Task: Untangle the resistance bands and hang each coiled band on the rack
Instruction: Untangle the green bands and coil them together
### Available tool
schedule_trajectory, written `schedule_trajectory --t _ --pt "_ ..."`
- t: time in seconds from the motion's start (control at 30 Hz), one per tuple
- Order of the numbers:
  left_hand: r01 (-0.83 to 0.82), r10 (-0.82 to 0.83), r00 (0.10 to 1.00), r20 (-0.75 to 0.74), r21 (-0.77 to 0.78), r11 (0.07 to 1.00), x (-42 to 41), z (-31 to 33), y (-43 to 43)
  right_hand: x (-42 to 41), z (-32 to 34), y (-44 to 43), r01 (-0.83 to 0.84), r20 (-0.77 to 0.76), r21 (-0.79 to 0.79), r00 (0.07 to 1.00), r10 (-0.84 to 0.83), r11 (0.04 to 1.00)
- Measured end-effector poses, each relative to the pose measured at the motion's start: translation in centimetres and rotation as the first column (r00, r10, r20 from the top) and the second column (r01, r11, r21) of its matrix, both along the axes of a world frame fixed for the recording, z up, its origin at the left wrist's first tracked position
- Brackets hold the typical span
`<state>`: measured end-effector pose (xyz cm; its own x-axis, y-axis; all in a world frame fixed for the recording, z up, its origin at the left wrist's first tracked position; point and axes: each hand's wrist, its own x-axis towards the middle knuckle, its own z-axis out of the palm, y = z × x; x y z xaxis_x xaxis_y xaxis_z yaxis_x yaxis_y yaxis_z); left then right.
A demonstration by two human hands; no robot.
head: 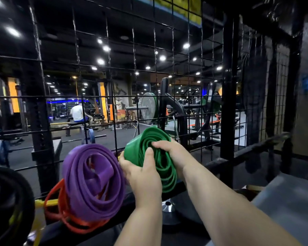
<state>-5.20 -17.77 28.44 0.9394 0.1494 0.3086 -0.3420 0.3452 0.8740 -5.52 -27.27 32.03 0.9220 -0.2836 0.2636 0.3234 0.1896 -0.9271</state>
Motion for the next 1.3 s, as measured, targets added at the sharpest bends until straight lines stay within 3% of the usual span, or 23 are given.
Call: schedule_trajectory --t 0.23,0.4,0.6,0.77,0.97,1.1,1.3 --pt "0.076 -0.076 0.996 0.05 -0.006 0.997 0.7 -1.4 0.1 0.1 -1.4 -0.7 -0.061 0.004 -0.002 0.998 0.061 0.998" --pt "0.134 -0.131 0.987 0.096 -0.021 0.991 0.3 -2.8 0.3 -0.6 -2.7 -0.8 -0.01 -0.005 -0.059 1.0 0.01 0.998" --pt "-0.01 0.006 0.994 0.113 0.034 0.999 0.6 -4.7 0.4 -1.4 -4.2 -0.3 0.057 0.067 -0.088 0.996 -0.051 0.995" --pt "-0.076 0.074 0.997 0.024 0.066 0.995 0.5 -5.1 0.6 -1.3 -5.6 0.2 0.16 -0.016 -0.128 0.986 -0.164 0.979" --pt "-0.014 0.014 1.0 0.009 -0.012 1.0 0.3 -4.6 0.7 -1.1 -6.2 0.7 0.206 -0.067 -0.055 0.976 -0.209 0.977" --pt "0.0 0.0 1.0 -0.011 -0.012 1.0 -0.3 -4.5 0.9 -1.4 -6.7 1.0 0.145 -0.152 -0.038 0.977 -0.149 0.989" --pt "-0.039 0.031 0.996 0.088 0.082 0.996 -1.0 -5.5 1.1 -2.5 -7.3 2.4 0.247 -0.025 -0.208 0.966 -0.258 0.947"
